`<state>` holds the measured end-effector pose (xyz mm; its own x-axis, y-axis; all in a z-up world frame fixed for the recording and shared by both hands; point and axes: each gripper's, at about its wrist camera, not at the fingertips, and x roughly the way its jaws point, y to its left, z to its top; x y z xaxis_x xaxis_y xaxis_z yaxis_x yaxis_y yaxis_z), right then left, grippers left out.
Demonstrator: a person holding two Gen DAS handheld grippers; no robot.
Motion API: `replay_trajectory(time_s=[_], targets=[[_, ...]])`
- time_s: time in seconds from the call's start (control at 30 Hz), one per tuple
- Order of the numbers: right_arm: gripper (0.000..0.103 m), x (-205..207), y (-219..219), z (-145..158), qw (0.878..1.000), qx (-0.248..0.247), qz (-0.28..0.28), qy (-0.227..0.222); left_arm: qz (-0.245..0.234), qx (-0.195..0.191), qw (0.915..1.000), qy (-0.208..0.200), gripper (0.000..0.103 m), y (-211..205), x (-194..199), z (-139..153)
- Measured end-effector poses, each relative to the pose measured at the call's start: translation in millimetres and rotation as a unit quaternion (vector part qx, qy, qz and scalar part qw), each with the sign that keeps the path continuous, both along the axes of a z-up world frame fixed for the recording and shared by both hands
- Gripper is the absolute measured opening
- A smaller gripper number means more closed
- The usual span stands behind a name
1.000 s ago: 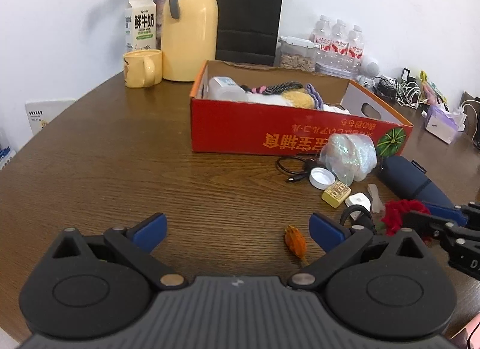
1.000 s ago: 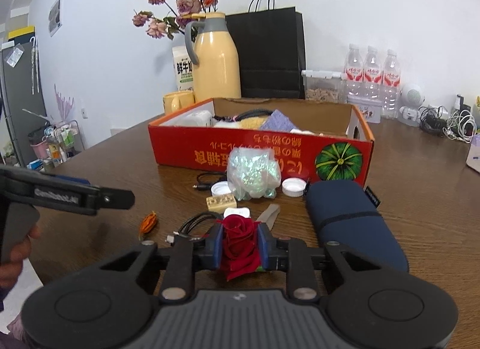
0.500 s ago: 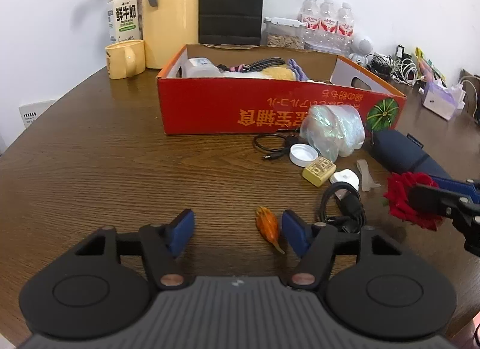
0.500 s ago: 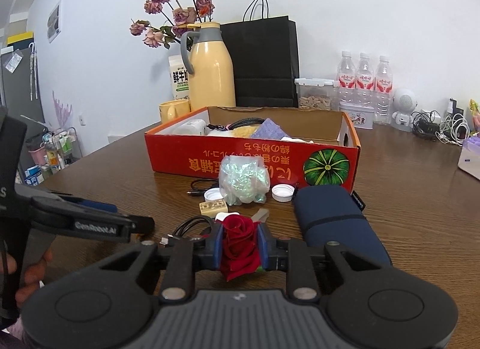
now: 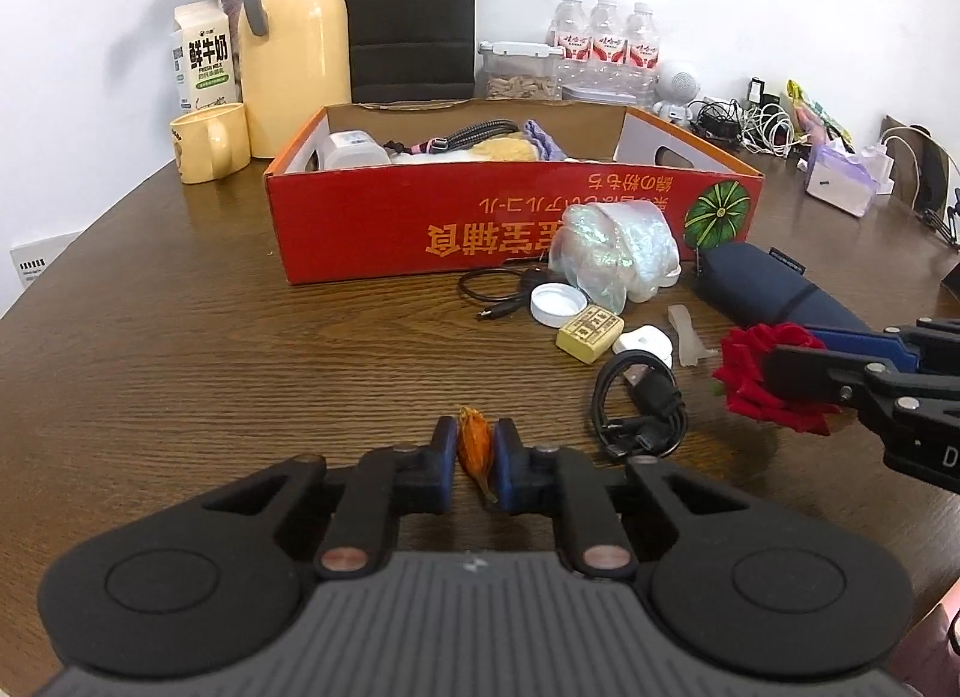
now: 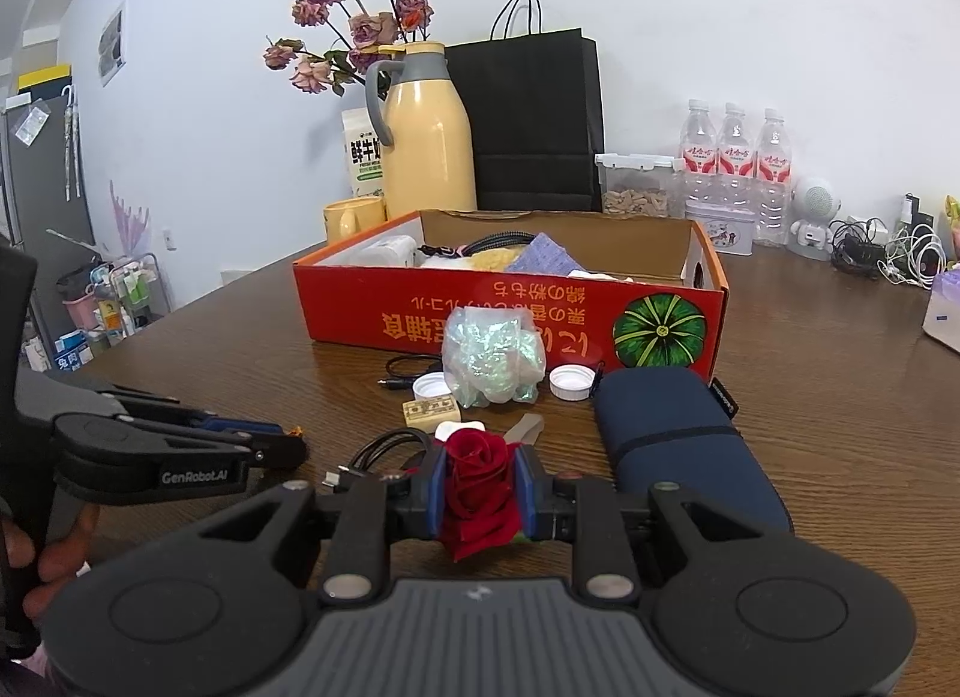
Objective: Organize objects
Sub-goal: 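Carry the rose and orange item into the box and open both tools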
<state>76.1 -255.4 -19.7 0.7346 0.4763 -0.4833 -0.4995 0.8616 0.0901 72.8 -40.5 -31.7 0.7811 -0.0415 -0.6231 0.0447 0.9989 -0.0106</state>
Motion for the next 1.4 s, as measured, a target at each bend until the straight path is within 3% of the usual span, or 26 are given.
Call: replay_trajectory(time_s=[0.27,0.5,0.9,1.17,1.4], targets=[[0.022,0,1,6,1.000,-0.001,0.005,-0.012,0.000,-0.006,0.9997,-0.025,0.014,7,0,15],[0.022,14,8,27,0.999,-0.003,0.004,-0.047,-0.007,-0.011,0.9972,-0.074,0.014,9,18,48],[0.022,84,27,68,0.995,0.011,-0.024,-0.096,0.001,-0.027,0.9887,-0.148,0.014,1,77,96],[0.022,148,43,67,0.995,0.004,-0.053,-0.086,0.022,-0.032,0.9875,-0.153,0.014,-4,121,94],[0.022,184,51,42,0.995,-0.014,-0.074,-0.061,0.038,-0.040,0.9900,-0.130,0.014,-3,167,72]])
